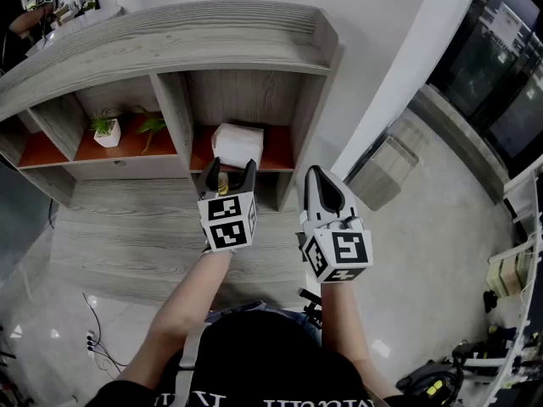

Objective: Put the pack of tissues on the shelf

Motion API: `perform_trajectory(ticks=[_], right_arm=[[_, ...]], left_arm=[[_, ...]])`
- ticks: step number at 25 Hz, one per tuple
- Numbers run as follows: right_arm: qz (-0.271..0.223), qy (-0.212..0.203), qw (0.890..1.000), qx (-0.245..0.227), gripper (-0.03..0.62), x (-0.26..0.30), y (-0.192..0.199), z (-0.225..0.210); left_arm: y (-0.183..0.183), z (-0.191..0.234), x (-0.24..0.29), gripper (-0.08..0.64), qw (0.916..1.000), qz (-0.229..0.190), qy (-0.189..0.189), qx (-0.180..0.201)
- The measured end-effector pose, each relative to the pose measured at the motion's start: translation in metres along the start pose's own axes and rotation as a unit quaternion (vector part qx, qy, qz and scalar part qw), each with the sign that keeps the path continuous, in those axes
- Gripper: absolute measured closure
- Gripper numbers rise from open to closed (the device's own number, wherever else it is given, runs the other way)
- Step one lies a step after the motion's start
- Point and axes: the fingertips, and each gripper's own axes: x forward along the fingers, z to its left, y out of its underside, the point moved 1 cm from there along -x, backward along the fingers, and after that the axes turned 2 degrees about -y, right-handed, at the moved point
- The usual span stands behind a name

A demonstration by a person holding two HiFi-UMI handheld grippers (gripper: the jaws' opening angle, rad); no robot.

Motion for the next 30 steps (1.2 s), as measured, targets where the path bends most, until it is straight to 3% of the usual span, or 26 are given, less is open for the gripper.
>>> perform_trajectory(ticks=[15,25,30], right_arm=[[0.006,-0.002,1.0,-0.001,0.576,-0.004,0.002,0.004],[0.005,-0.005,1.0,-0.003,0.577,-0.009,0.001,0.014],[0.006,-0.008,1.0,-0.002,0.577,-0.006,0.002,0.02]], left_arm=[[0.001,-0.002,0.014,0.255,0.9998,0.017,-0.008,0.004],[-0.014,0.0,-0.01,0.255,0.9996,-0.012,0.015,0.022],[-0.026,0.008,-0.022,0.255,0.9976,-0.036,0.047,0.035]])
